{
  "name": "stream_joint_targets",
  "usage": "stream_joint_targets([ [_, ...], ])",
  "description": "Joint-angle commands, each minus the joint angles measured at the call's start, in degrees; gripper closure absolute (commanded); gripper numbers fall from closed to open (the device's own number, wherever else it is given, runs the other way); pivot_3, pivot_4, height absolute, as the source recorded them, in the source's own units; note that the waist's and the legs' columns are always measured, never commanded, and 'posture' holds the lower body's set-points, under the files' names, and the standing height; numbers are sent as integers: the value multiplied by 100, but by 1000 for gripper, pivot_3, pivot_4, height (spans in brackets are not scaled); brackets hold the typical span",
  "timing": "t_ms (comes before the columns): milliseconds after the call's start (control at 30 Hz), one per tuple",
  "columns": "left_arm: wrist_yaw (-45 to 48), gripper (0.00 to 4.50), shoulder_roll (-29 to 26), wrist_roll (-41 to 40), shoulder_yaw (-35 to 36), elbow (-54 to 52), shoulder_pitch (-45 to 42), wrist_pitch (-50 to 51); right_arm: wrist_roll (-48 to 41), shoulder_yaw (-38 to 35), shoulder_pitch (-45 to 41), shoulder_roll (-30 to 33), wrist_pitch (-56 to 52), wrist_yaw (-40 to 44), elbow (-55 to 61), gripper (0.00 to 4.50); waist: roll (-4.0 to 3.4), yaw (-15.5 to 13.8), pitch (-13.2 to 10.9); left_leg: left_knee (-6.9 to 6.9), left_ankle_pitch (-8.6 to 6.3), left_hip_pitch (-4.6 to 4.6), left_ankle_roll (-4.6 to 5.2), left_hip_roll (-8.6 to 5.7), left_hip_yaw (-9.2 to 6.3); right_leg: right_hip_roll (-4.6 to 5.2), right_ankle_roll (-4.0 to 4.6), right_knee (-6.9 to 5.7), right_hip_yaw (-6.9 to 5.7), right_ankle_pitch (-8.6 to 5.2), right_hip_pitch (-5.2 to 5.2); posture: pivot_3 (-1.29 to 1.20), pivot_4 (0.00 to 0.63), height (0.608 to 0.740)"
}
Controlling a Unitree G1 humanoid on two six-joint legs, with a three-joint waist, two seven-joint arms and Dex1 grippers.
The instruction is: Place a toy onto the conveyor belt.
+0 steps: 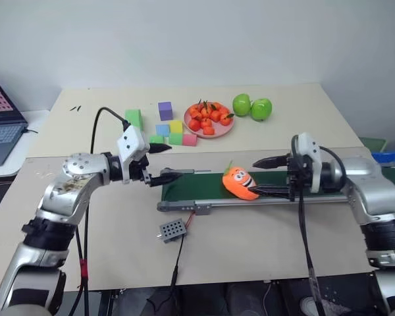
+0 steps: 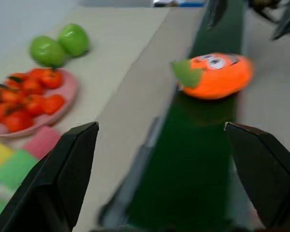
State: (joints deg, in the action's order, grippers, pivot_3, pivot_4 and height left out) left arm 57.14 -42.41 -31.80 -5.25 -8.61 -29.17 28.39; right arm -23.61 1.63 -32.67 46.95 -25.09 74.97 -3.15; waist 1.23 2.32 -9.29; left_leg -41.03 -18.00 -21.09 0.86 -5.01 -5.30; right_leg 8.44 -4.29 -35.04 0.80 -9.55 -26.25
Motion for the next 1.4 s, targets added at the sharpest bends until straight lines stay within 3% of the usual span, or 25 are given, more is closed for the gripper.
stream_joint_targets([
  [33, -23, 66, -137, -276, 190, -564, 51, 591, -139, -145, -263, 185, -149, 82, 349, 0, 0, -1, 0, 2, 1, 2, -3, 0, 0, 0, 0, 4, 1, 0, 1, 0, 150, 740],
  [1400, -351, 66, 324, -318, 584, -500, -836, 1030, -382, -244, -577, 275, -397, -79, 682, 0, 1, -143, -1, 7, 2, 1, -5, 0, 2, 1, 2, 10, 1, 0, 3, 0, 150, 740],
])
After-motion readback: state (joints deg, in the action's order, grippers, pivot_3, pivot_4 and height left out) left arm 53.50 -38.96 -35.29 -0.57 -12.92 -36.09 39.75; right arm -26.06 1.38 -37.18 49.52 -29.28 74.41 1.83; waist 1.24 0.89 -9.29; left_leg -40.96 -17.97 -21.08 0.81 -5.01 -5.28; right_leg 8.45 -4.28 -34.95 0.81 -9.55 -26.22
